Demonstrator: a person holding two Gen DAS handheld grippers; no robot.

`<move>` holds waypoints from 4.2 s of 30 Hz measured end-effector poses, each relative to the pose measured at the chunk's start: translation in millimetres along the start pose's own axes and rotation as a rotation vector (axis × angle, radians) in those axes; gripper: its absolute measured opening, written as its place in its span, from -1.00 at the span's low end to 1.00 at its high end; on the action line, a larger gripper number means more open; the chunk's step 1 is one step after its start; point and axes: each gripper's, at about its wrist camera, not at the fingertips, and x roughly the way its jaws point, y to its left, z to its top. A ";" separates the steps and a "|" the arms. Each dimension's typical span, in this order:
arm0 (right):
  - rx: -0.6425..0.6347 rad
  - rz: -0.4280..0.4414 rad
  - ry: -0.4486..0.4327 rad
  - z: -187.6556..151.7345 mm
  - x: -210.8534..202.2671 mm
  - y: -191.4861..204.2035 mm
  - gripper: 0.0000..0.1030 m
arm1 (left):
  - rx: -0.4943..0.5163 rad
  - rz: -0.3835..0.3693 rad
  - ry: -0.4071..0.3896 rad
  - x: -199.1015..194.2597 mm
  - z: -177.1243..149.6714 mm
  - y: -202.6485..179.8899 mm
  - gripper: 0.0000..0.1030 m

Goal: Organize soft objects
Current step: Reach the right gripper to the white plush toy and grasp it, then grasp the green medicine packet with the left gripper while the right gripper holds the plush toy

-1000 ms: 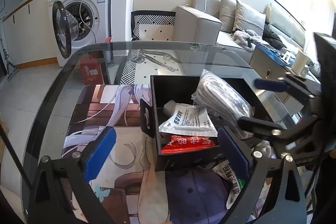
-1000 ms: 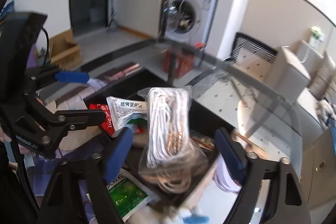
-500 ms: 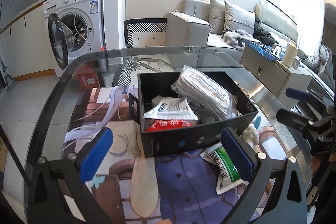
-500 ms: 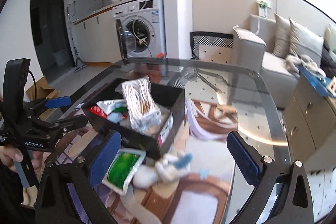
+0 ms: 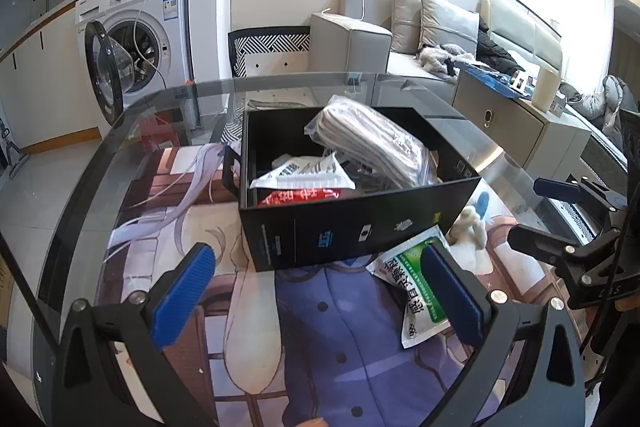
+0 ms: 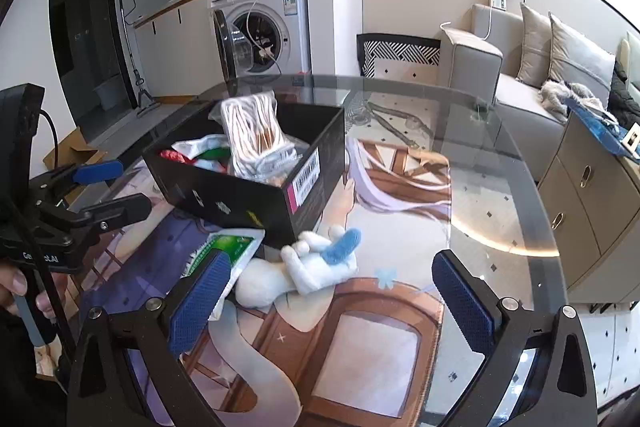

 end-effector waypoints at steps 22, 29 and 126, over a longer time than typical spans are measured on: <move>-0.160 0.125 0.176 -7.3 56.5 16.0 0.99 | 0.003 -0.018 0.068 15.7 -23.6 -0.3 1.00; -0.199 0.134 0.215 -3.0 74.6 17.1 0.99 | -0.015 -0.023 0.078 17.3 -25.7 3.7 1.00; -0.074 0.130 0.081 -22.7 6.9 9.3 0.80 | 0.154 -0.195 0.152 16.1 -27.6 -41.2 -0.09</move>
